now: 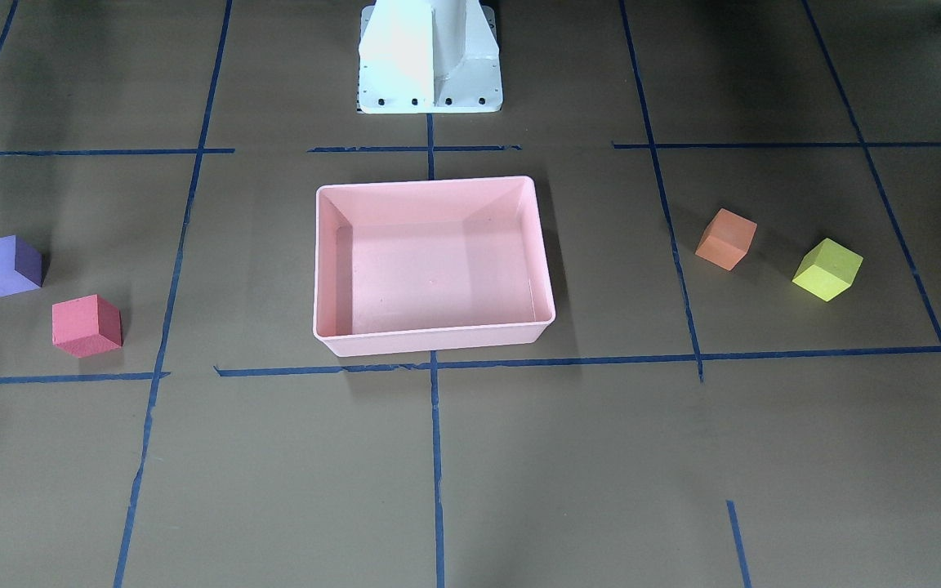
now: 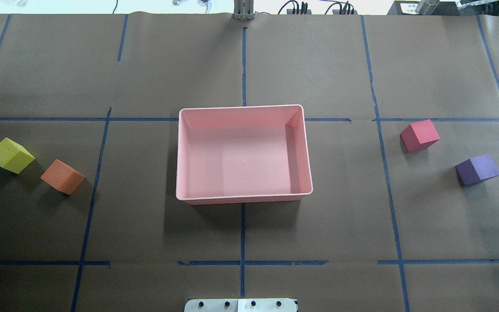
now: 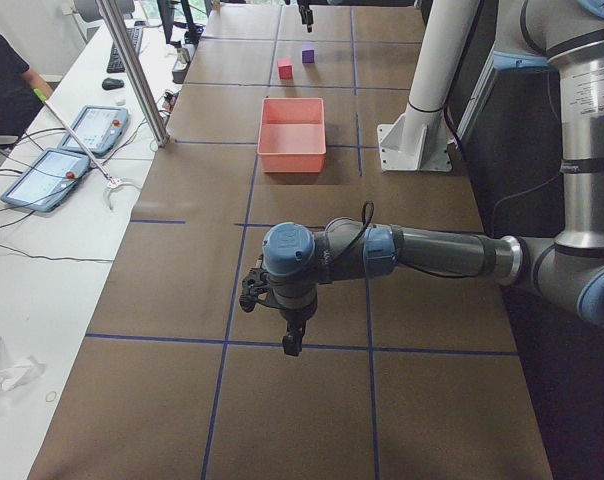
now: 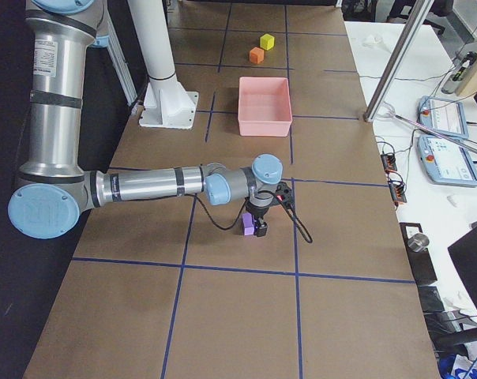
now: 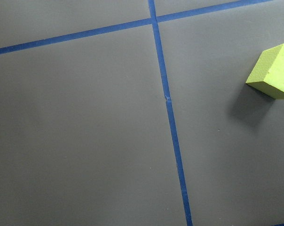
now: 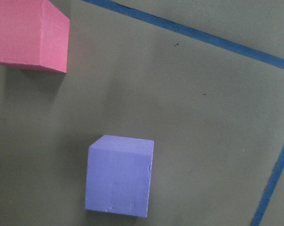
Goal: Place blocks into pink bin with both arms
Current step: 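Lower the right gripper onto the purple cube and grasp it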
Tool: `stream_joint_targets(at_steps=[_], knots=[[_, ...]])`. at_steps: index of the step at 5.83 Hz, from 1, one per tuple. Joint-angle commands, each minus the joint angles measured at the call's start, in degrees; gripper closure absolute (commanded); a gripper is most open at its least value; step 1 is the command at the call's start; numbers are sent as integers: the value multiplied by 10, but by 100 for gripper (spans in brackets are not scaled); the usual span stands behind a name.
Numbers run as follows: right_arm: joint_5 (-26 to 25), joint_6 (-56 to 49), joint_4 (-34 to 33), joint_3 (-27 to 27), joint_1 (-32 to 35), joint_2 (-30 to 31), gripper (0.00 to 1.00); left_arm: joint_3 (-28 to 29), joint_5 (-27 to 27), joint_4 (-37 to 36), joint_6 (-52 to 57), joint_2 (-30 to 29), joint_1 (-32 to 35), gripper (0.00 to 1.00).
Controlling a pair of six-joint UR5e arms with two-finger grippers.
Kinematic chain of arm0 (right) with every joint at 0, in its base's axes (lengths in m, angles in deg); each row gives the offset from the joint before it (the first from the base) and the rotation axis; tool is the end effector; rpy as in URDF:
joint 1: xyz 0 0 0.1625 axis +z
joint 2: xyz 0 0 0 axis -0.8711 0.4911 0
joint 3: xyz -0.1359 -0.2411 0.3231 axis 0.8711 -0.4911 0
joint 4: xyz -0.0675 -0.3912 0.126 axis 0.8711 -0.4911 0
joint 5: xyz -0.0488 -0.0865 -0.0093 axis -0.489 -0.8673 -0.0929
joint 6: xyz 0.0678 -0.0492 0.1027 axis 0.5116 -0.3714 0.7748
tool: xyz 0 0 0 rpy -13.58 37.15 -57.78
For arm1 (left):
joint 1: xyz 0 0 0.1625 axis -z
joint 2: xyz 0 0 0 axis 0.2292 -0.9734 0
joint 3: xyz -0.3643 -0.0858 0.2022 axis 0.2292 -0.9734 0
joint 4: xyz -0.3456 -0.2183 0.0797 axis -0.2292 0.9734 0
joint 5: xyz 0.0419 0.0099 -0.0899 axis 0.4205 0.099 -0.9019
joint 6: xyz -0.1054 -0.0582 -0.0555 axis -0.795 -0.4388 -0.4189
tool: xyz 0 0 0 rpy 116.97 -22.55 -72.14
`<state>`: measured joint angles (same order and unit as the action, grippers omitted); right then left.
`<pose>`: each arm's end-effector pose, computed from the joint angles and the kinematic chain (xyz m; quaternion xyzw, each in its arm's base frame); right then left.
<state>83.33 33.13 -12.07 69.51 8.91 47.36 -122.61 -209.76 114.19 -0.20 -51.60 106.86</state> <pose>-0.1249 -0.4497 0.6254 0.0299 -0.3935 -0.1546 0.9058 -0.0667 -0.4020 0.6483 0.0132 0.3777 0.0933 0.9211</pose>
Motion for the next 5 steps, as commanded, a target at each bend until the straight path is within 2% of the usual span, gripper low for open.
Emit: stream_joint_targets(at_steps=[1,2,4,5], knots=[[-3,90,57,-25,-36,-5,1,1,-1,0,0,0,0,0],[-5,114,57,-25,-52,-19,1,1,-2,0,-1,0,0,0],[-62,128,56,-29,-96,-20,1,0,-2,0,-1,0,0,0],[-65,128,57,-43,-101,-20,1,0,-2,0,0,0,0,0]])
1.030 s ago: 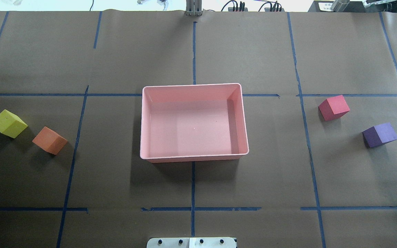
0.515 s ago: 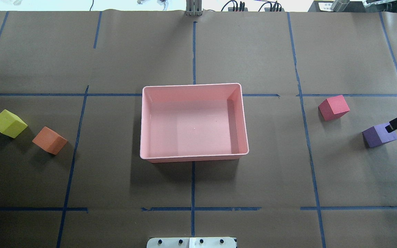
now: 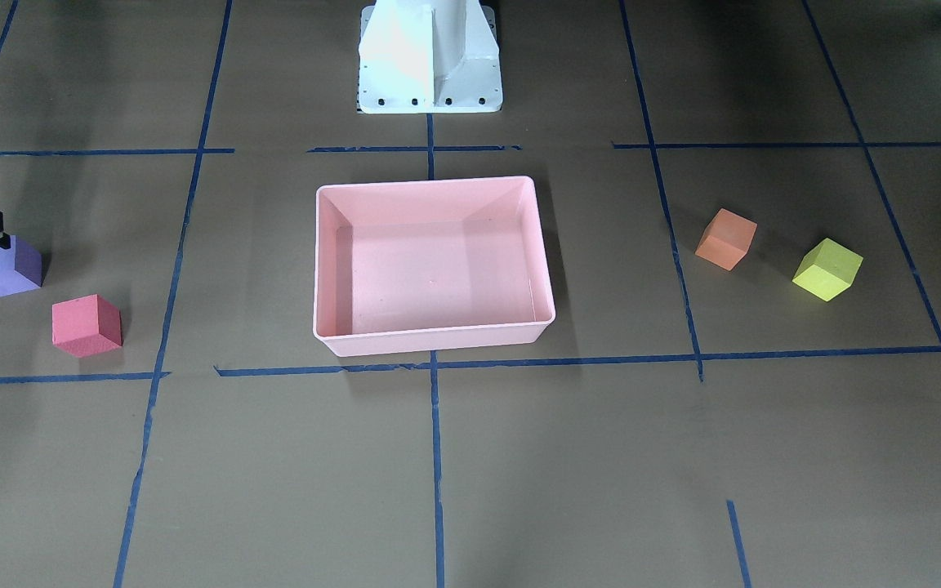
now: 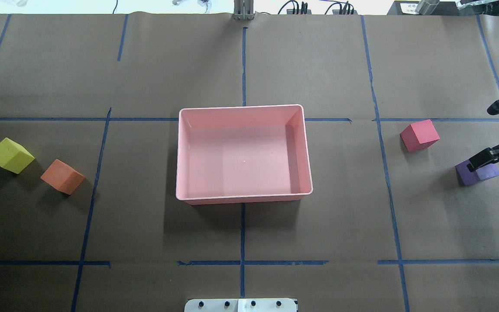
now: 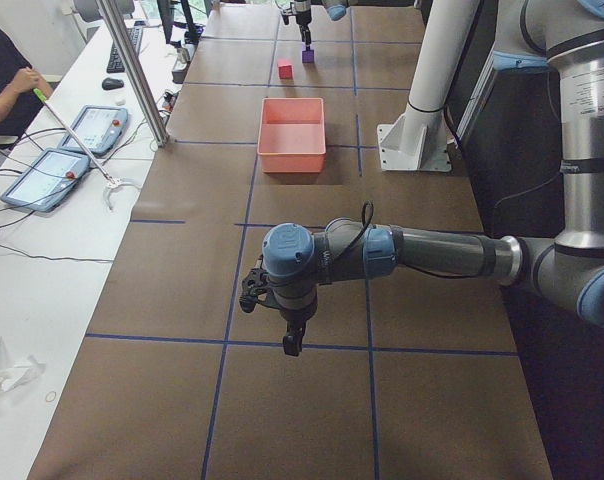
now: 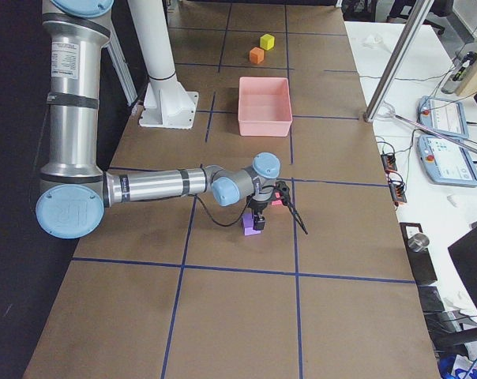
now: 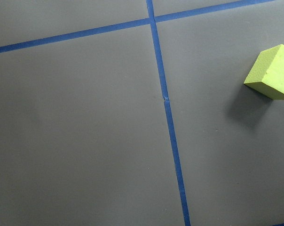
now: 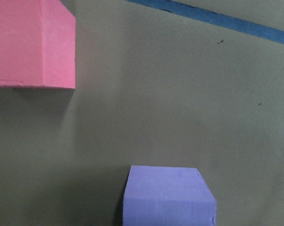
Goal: Place blocks into pink bin with both arms
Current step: 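Lower the right gripper onto the purple cube and grasp it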
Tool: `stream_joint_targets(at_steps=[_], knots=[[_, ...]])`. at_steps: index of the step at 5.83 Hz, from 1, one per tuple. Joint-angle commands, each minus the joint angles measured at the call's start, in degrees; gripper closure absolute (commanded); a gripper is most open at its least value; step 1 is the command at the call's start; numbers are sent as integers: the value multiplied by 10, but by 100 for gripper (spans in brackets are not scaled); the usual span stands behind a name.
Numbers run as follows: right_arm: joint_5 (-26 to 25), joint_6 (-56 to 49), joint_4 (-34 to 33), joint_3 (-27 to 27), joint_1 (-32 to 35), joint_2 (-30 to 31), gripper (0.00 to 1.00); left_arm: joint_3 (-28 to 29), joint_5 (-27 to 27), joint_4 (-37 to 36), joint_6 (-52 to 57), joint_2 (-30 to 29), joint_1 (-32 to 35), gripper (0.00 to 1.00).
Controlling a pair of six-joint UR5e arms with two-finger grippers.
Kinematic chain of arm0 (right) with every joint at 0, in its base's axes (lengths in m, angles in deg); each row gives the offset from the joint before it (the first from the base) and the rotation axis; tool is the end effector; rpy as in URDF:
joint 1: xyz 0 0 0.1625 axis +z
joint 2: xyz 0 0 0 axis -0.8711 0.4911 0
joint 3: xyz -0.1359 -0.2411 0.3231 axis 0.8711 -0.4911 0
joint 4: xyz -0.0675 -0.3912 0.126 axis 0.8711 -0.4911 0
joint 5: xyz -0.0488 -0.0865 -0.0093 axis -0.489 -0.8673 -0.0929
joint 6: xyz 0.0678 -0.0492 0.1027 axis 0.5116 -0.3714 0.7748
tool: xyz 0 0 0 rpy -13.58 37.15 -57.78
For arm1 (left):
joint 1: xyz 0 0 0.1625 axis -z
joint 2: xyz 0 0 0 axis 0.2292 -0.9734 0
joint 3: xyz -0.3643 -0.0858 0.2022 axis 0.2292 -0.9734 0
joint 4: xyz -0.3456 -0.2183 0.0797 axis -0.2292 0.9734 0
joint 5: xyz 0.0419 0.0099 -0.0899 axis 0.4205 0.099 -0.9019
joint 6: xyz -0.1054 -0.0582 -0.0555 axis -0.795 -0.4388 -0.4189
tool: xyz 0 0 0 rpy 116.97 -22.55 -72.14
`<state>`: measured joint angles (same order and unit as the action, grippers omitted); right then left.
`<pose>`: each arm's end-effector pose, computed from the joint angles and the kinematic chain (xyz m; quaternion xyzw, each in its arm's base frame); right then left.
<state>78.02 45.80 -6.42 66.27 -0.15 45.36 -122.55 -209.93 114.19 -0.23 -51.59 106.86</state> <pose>-0.1973 -0.4486 0.6336 0.0086 -0.3673 -0.1337 0.9204 -0.0664 -0.4019 0.6486 0.0128 0.3791 0.0927 0.9206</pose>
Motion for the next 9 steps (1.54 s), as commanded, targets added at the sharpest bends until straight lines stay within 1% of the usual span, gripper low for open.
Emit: stream_joint_targets(at_steps=[1,2,3,4,5,6,7,8,9], knots=[[-14,2,0,-15,-12,0,1,0,0,0,0,0,0,0],[-18,1,0,-27,-22,-16,4,0,0,0,0,-1,0,0],[-21,3,0,-33,-22,-25,67,-1,0,0,0,-1,0,0],[-17,3,0,-22,-19,-25,100,-2,-5,1,0,-1,-1,0],[-14,3,-7,31,-15,-15,100,-1,-19,1,0,-2,-2,0],[-15,14,-8,111,-14,16,100,-1,-39,2,0,-4,-3,0],[-7,94,-27,180,-16,14,100,-1,-54,4,-1,-6,-4,0],[31,214,-28,216,-34,-18,100,3,-96,18,-22,-7,-7,0],[30,362,-28,213,-95,-105,100,3,-114,77,-124,-7,-41,0]])
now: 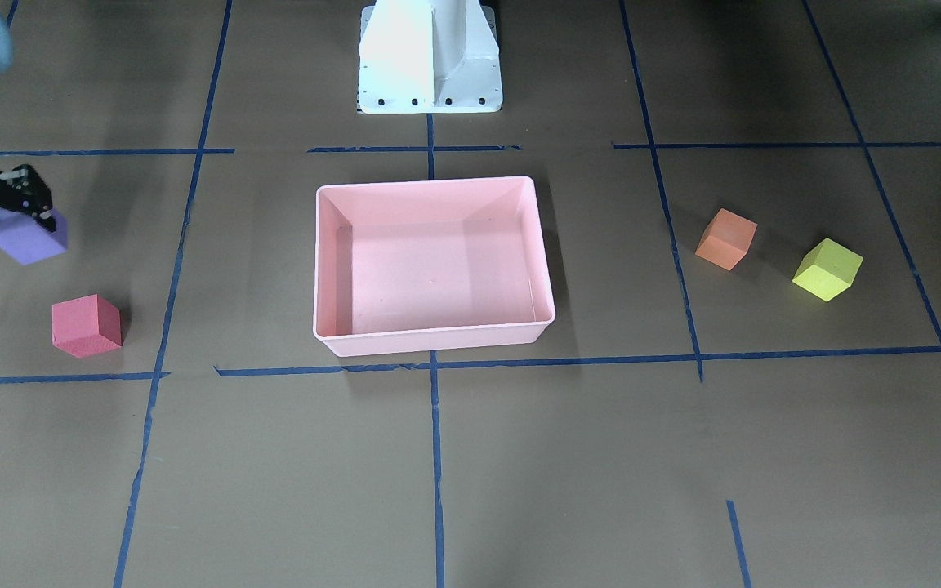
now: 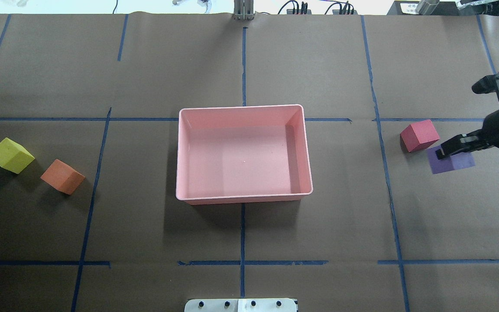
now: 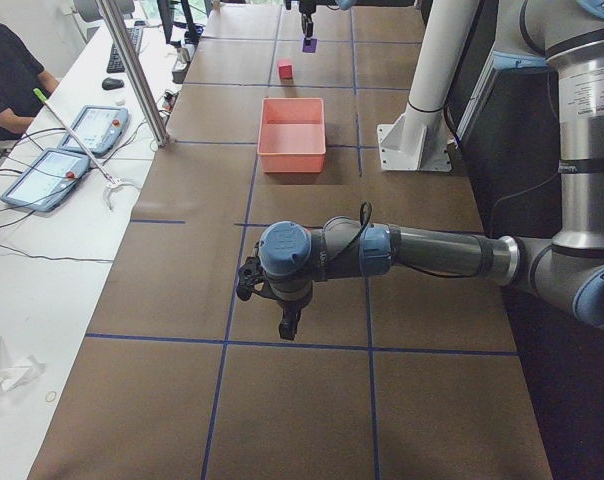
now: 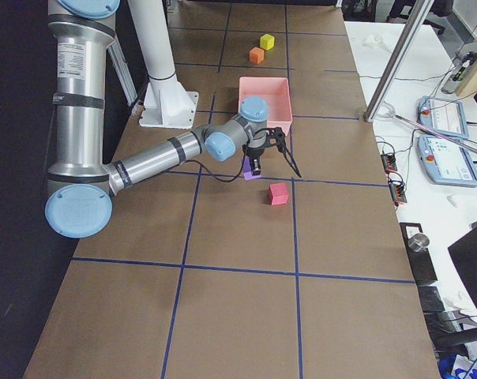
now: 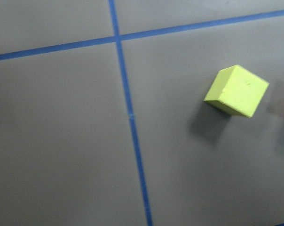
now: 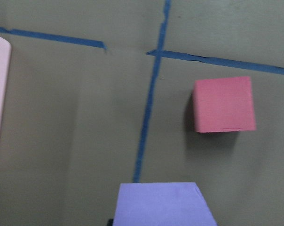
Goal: Place blocks into pink bin with both arms
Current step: 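Drop the purple cube into the bin while the left arm reaches for the orange cube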
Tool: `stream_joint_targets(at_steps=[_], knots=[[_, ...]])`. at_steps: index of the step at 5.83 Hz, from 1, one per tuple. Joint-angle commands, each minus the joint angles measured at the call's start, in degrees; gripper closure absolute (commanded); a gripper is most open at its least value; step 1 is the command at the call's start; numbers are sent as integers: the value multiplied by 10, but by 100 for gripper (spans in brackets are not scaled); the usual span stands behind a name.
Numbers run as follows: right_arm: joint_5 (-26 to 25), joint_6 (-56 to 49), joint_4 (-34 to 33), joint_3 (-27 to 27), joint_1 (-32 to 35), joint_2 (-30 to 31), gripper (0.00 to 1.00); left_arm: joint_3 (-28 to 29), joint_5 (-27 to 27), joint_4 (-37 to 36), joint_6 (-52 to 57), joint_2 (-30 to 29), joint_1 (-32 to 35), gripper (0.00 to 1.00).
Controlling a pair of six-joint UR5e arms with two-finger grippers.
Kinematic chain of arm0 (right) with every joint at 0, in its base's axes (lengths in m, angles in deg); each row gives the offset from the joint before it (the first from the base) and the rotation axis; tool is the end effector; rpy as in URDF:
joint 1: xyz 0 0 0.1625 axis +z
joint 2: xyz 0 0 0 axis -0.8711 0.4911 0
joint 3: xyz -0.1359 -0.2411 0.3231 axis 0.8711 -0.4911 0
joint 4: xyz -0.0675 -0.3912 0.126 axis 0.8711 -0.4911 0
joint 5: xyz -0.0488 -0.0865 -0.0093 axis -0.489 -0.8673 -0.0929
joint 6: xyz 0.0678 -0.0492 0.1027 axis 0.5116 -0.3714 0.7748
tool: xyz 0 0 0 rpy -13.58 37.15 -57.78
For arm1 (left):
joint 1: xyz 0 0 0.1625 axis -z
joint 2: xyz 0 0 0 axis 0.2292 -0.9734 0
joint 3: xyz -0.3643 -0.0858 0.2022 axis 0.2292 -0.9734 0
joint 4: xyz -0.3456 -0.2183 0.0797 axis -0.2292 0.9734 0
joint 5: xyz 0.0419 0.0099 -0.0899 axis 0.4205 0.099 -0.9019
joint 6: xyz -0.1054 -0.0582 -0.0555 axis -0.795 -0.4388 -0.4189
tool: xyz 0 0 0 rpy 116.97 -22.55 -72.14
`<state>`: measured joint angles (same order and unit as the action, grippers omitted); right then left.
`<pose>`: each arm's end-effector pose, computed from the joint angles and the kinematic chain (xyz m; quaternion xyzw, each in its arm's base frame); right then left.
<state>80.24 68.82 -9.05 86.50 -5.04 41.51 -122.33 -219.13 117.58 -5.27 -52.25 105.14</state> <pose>-0.2379 -0.4276 0.4216 0.0500 -0.4640 -0.0576 0.8826 -0.0407 -0.4166 0.6244 0.0316 0.4481 0.0732 0.8904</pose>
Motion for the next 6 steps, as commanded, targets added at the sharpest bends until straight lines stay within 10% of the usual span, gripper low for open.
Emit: stream_joint_targets(at_steps=[1,5,6], knots=[[-43,244,-2,-19,-120,-153,100,6,-22,122,-167,0,-72,0],[-202,377,5,-202,-238,-356,97,-1,52,271,-302,-90,-256,0],[-203,376,4,-220,-245,-364,32,-1,71,271,-301,-108,-291,0]])
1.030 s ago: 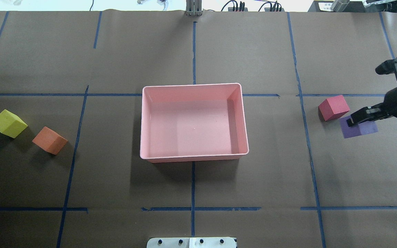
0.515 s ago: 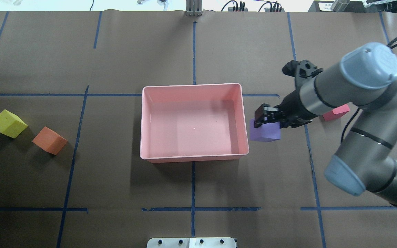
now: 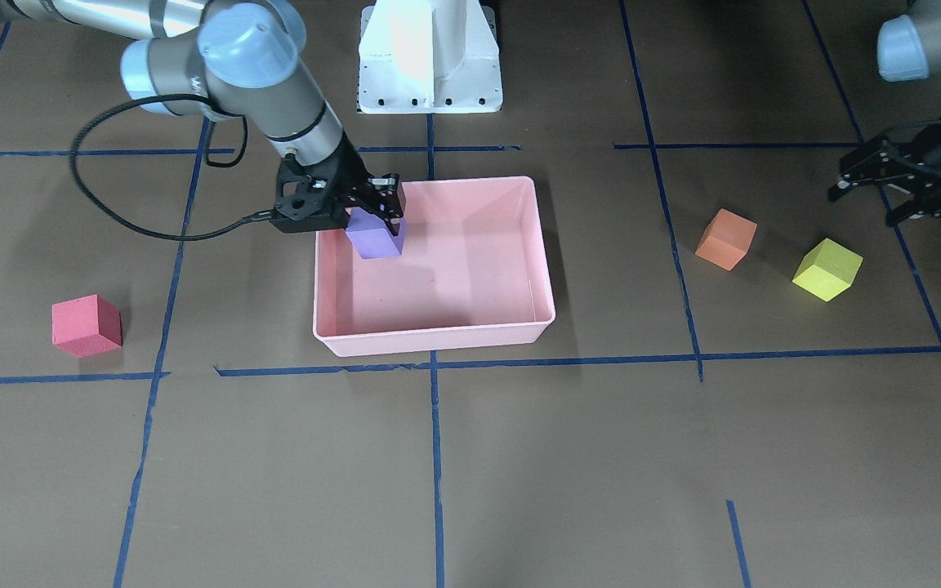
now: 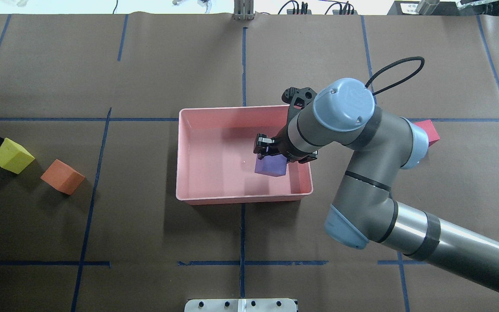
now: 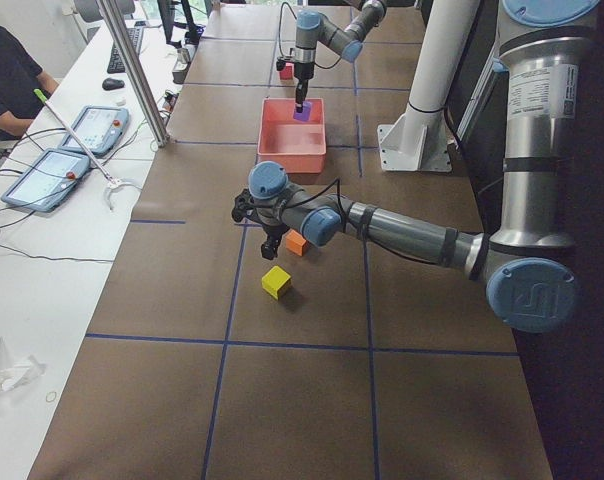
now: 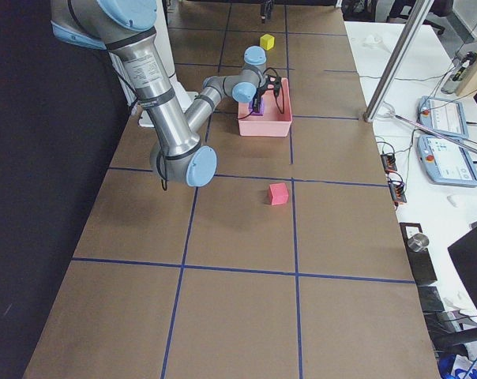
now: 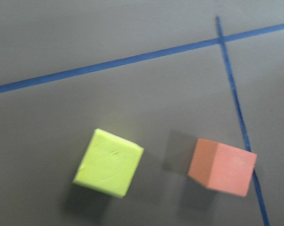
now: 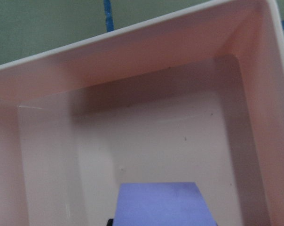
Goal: Place blocks into pink bin with both arms
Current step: 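Drop the purple cube into the bin while the left arm reaches for the orange cube, then grasp the orange cube with the left gripper while the right moves to the pink-red cube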
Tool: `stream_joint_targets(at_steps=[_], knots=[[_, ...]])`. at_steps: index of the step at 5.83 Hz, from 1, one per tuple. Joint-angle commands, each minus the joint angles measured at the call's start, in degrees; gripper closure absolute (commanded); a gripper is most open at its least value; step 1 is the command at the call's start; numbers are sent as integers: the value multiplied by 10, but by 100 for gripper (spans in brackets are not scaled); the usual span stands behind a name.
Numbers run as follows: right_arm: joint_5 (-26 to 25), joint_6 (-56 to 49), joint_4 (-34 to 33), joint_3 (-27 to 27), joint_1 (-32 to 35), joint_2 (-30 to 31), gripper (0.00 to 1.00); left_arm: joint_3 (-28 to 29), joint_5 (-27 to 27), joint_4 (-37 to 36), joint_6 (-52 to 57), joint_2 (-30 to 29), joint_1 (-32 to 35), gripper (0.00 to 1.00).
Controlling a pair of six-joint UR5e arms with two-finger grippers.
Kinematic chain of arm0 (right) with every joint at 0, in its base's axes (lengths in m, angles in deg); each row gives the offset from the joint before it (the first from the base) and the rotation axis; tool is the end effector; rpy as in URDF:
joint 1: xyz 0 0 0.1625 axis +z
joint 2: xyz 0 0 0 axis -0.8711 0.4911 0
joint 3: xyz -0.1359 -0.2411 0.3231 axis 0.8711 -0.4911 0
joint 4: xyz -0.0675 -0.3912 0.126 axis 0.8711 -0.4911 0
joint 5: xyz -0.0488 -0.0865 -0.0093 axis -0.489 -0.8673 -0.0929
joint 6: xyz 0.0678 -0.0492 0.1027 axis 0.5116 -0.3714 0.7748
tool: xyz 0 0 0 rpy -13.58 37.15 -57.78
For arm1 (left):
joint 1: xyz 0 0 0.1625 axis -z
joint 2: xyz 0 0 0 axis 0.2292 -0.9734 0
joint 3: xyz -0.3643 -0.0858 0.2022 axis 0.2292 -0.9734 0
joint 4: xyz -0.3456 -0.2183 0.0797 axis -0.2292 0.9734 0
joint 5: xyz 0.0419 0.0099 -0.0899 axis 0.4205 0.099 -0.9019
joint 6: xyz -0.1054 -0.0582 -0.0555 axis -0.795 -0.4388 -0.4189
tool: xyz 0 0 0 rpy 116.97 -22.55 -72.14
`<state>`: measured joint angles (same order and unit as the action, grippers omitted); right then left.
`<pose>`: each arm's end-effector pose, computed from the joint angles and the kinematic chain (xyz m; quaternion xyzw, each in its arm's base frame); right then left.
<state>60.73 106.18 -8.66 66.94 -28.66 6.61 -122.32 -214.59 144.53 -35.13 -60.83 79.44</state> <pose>-0.5410 -0.4361 0.2361 0.0101 -0.4970 0.0793 0.8640 0.1738 -0.4769 0.5081 0.0982 0.4595 0.1671 0.8668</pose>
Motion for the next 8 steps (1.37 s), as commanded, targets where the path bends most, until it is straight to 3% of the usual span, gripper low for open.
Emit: stream_joint_targets(at_steps=[1,2,4,5,8], knots=[[-17,0,1,-17,-10,-13,0,-1,65,2,0,-44,-82,0],[-15,-1,0,9,-8,-8,0,-2,127,2,-6,-47,-122,0],[-9,-2,-5,85,9,47,0,14,154,2,-76,-46,-179,0],[-9,-2,-4,94,12,64,0,19,182,2,-82,-45,-196,0],[-7,-2,-5,97,23,64,0,38,184,3,-97,-46,-224,0]])
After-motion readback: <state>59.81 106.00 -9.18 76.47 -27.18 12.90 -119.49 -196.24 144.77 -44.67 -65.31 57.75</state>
